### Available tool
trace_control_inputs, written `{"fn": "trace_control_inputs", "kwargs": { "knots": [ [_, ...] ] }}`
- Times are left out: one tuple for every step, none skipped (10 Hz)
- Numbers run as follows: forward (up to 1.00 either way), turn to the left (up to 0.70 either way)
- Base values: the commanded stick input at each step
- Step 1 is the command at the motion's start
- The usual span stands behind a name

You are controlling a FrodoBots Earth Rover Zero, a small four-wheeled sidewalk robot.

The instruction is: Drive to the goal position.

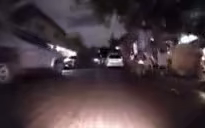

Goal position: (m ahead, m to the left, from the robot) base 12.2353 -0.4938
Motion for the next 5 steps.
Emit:
{"fn": "trace_control_inputs", "kwargs": {
  "knots": [
    [1.00, 0.26],
    [1.00, 0.03],
    [1.00, 0.00],
    [1.00, 0.00],
    [1.00, 0.00]
  ]
}}
